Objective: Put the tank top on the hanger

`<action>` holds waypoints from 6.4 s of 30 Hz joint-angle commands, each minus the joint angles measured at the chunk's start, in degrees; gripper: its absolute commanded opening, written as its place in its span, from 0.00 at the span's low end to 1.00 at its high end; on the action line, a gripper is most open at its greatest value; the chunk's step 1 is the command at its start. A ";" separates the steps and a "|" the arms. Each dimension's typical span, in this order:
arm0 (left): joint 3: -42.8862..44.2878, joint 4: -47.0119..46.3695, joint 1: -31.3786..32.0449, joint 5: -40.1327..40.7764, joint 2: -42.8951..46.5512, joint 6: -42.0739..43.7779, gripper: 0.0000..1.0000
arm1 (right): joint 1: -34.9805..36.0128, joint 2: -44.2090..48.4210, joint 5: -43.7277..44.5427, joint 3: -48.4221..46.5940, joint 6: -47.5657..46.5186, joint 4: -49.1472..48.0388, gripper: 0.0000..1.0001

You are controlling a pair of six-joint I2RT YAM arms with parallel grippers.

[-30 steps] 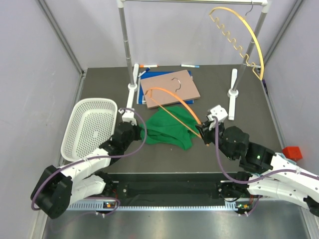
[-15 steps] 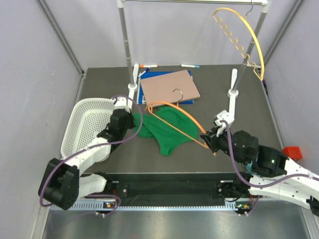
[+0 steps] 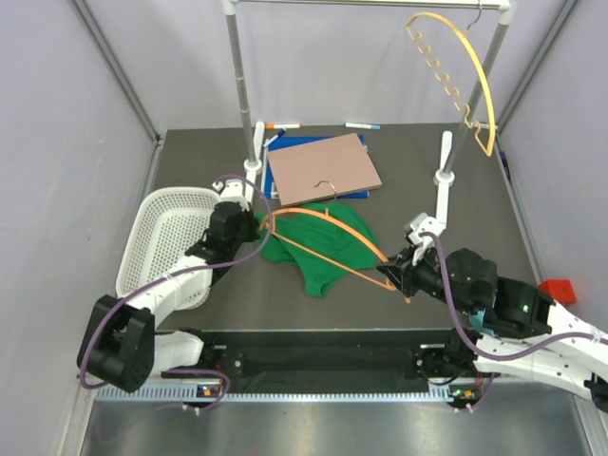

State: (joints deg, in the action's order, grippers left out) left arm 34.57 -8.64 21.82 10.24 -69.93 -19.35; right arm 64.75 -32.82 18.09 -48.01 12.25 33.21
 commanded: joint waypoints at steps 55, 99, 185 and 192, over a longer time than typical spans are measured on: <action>6.22 0.82 1.12 -29.94 13.24 -11.42 0.00 | 6.26 -7.35 11.62 17.33 -1.97 -39.98 0.00; 2.87 -17.64 7.26 -28.89 12.98 0.36 0.79 | 9.61 -16.22 12.76 17.16 -0.74 -51.67 0.00; -4.51 -16.49 19.13 12.69 10.69 11.27 0.00 | 11.36 -63.71 25.68 9.06 33.19 -56.41 0.00; -5.12 -16.40 18.87 14.46 12.71 11.18 0.00 | 11.62 -54.20 24.89 16.80 35.12 -51.95 0.00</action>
State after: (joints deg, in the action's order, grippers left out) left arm 29.93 -22.61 41.12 21.87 -60.60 -8.91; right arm 76.34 -93.30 41.21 -33.93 45.21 -20.16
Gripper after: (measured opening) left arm 0.144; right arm 0.017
